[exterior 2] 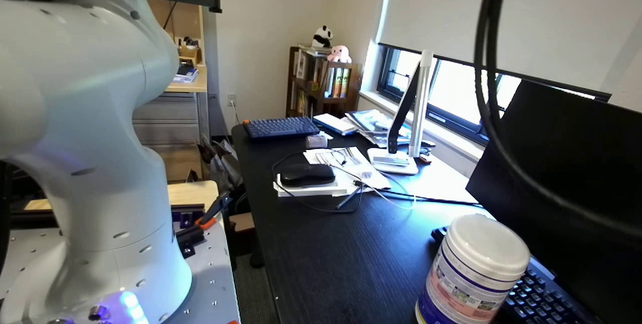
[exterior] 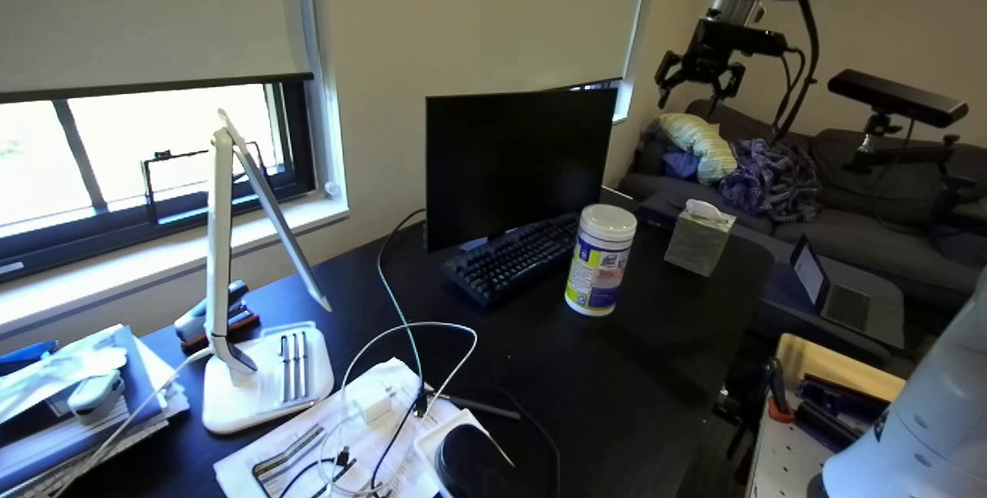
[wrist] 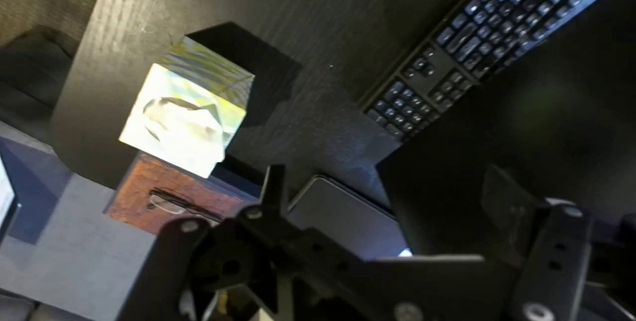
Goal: Put the tissue box on the white bottle
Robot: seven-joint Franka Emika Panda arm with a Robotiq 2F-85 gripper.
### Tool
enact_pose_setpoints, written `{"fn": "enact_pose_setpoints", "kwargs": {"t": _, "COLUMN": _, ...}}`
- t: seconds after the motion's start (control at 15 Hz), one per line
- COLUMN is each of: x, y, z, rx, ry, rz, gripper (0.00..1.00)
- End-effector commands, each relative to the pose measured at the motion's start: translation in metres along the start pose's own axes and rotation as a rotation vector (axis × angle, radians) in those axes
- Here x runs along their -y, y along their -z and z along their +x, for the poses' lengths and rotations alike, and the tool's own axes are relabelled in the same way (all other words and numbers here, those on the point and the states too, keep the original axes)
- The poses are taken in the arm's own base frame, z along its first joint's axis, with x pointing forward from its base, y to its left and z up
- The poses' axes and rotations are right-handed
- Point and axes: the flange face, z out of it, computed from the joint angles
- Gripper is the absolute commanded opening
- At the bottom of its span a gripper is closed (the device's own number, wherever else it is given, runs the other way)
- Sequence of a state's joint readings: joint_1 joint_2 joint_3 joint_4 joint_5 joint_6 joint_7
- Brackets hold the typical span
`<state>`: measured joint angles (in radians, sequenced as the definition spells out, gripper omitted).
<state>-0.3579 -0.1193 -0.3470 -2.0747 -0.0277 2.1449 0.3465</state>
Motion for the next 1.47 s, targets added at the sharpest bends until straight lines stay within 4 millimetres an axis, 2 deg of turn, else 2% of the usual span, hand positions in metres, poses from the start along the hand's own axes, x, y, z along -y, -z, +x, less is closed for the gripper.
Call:
{"fn": "enact_pose_setpoints", "kwargs": {"t": 0.0, "x": -0.041, "y": -0.03, "z": 0.047, "rx": 0.027, "ry": -0.192, "rz": -0.046, "gripper": 1.0}}
{"fn": "enact_pose_setpoints", "kwargs": {"t": 0.07, "x": -0.052, "y": -0.035, "z": 0.053, "rx": 0.036, "ry": -0.246, "rz": -0.058, "gripper": 1.0}}
{"fn": "enact_pose_setpoints", "kwargs": {"t": 0.2, "x": -0.055, "y": -0.039, "z": 0.063, "rx": 0.037, "ry": -0.267, "rz": -0.063, "gripper": 1.0}}
{"fn": "enact_pose_setpoints", "kwargs": {"t": 0.27, "x": -0.06, "y": -0.039, "z": 0.052, "rx": 0.028, "ry": -0.217, "rz": -0.066, "gripper": 1.0}}
{"fn": "enact_pose_setpoints", "kwargs": {"t": 0.6, "x": -0.056, "y": -0.042, "z": 0.061, "rx": 0.023, "ry": -0.24, "rz": -0.072, "gripper": 1.0}}
{"fn": "enact_pose_setpoints", "kwargs": {"t": 0.8, "x": -0.052, "y": -0.08, "z": 0.073, "rx": 0.03, "ry": -0.331, "rz": -0.119, "gripper": 1.0}}
{"fn": "enact_pose_setpoints", "kwargs": {"t": 1.07, "x": -0.074, "y": -0.149, "z": 0.085, "rx": 0.084, "ry": -0.461, "rz": -0.192, "gripper": 1.0}}
{"fn": "enact_pose_setpoints", "kwargs": {"t": 1.27, "x": -0.086, "y": -0.185, "z": 0.094, "rx": 0.098, "ry": -0.501, "rz": -0.22, "gripper": 1.0}}
{"fn": "enact_pose_setpoints", "kwargs": {"t": 1.4, "x": -0.092, "y": -0.202, "z": 0.102, "rx": 0.082, "ry": -0.529, "rz": -0.2, "gripper": 1.0}}
